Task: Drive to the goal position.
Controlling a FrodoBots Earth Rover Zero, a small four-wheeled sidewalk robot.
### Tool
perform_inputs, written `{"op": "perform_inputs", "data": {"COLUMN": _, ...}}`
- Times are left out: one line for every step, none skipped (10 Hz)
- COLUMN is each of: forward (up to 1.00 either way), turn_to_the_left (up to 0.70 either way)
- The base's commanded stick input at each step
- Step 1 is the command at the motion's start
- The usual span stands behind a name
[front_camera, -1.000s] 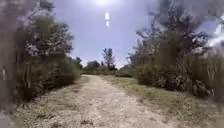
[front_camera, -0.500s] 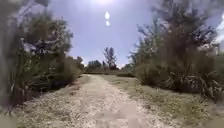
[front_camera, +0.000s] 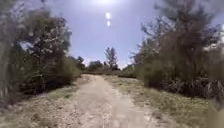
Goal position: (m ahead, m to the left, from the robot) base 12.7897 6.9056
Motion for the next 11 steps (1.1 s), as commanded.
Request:
{"op": "perform_inputs", "data": {"forward": 0.7, "turn_to_the_left": 0.0}}
{"op": "perform_inputs", "data": {"forward": 0.7, "turn_to_the_left": 0.0}}
{"op": "perform_inputs", "data": {"forward": 0.7, "turn_to_the_left": 0.0}}
{"op": "perform_inputs", "data": {"forward": 0.7, "turn_to_the_left": 0.0}}
{"op": "perform_inputs", "data": {"forward": 0.7, "turn_to_the_left": 0.0}}
{"op": "perform_inputs", "data": {"forward": 0.7, "turn_to_the_left": 0.0}}
{"op": "perform_inputs", "data": {"forward": 0.7, "turn_to_the_left": 0.0}}
{"op": "perform_inputs", "data": {"forward": 0.7, "turn_to_the_left": 0.0}}
{"op": "perform_inputs", "data": {"forward": 0.7, "turn_to_the_left": 0.0}}
{"op": "perform_inputs", "data": {"forward": 0.7, "turn_to_the_left": 0.0}}
{"op": "perform_inputs", "data": {"forward": 0.7, "turn_to_the_left": 0.0}}
